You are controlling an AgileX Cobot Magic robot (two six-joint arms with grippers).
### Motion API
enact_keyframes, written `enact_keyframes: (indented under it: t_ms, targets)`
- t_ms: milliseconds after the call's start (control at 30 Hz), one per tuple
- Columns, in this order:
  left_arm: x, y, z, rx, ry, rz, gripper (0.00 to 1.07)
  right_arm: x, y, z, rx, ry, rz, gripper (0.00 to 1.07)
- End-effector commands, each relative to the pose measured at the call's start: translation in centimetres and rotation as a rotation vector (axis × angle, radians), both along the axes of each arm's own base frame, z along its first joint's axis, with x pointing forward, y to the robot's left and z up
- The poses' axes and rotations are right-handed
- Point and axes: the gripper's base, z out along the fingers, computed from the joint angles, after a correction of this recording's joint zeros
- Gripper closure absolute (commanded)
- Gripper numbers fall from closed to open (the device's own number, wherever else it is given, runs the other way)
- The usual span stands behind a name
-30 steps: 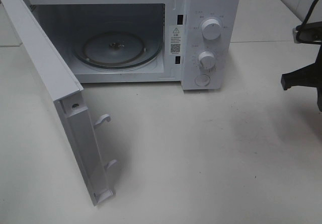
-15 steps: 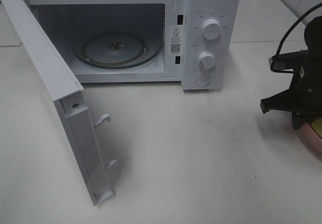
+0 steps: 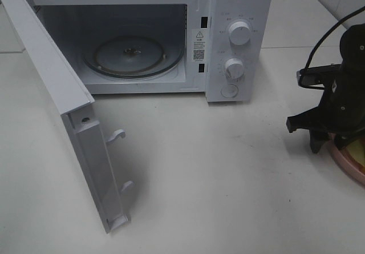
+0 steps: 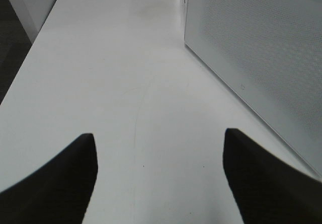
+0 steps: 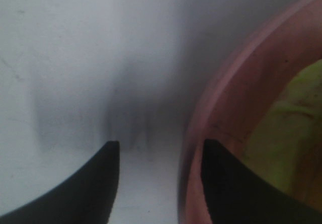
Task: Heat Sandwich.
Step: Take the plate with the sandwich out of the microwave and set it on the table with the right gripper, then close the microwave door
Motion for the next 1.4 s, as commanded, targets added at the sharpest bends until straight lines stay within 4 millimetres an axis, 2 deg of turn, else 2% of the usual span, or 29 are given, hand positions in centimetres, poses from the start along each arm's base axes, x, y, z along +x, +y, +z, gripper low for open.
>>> enact_keyframes:
  t_ms: [33,133,300,333,433,500,567,633,733,800,867,967,1300,1400]
  targets:
    - [0.0,-0.1,0.1,-0.012,-0.02,0.004,0.39,-0.3,0.5,-0.1,0.055,0.021,0.023,0.48]
    - [0.0,-0.1,0.1,-0.012,-0.02,0.004,0.39,-0.3,0.7,0.1,0.077,0.02,0.025,0.48]
    - [0.0,-0.1,0.1,-0.012,-0.02,0.004,0.39,-0.4,0.9,1.7,0.112,-0.028,0.014,0.48]
    - [0.0,-0.1,0.1,-0.012,-0.02,0.004,0.39,-0.5,0.9,2.8,0.115,-0.058,0.016,0.48]
    - [0.0,-0.1,0.1,-0.012,-0.02,0.004,0.39,-0.7,0.9,3.8,0.119,-0.086,0.016,0.48]
    - [0.0,-0.1,0.1,-0.012,-0.02,0.004,0.39,-1.2,1.0,5.8,0.138,-0.128,0.005,0.48]
    - [0.0,-0.1,0.1,-0.012,-0.02,0.004,0.39,-1.4,1.0,6.3,0.143,-0.138,0.003,0.48]
    - [0.0,-0.1,0.1,-0.012,-0.02,0.004,0.39,-2.0,1.1,8.0,0.164,-0.165,0.008,0.48]
    - [0.0,-0.1,0.1,-0.012,-0.02,0.004,0.39,-2.5,1.1,9.0,0.175,-0.177,0.007,0.48]
    - [0.0,-0.1,0.1,-0.012,-0.02,0.004,0.39,-3.3,1.0,10.5,0.182,-0.195,0.006,0.48]
    - [0.0,-0.1,0.1,-0.012,-0.02,0.004,0.39,-3.5,1.0,11.1,0.182,-0.196,0.007,0.48]
    - [0.0,-0.1,0.1,-0.012,-0.02,0.004,0.39,-4.1,1.0,13.2,0.178,-0.157,0.042,0.48]
    - [0.0,-0.1,0.1,-0.012,-0.02,0.004,0.39,-5.5,1.4,16.9,0.22,-0.084,0.114,0.48]
    - [0.0,-0.1,0.1,-0.012,-0.02,0.004,0.39,-6.8,1.3,18.4,0.236,-0.103,0.117,0.48]
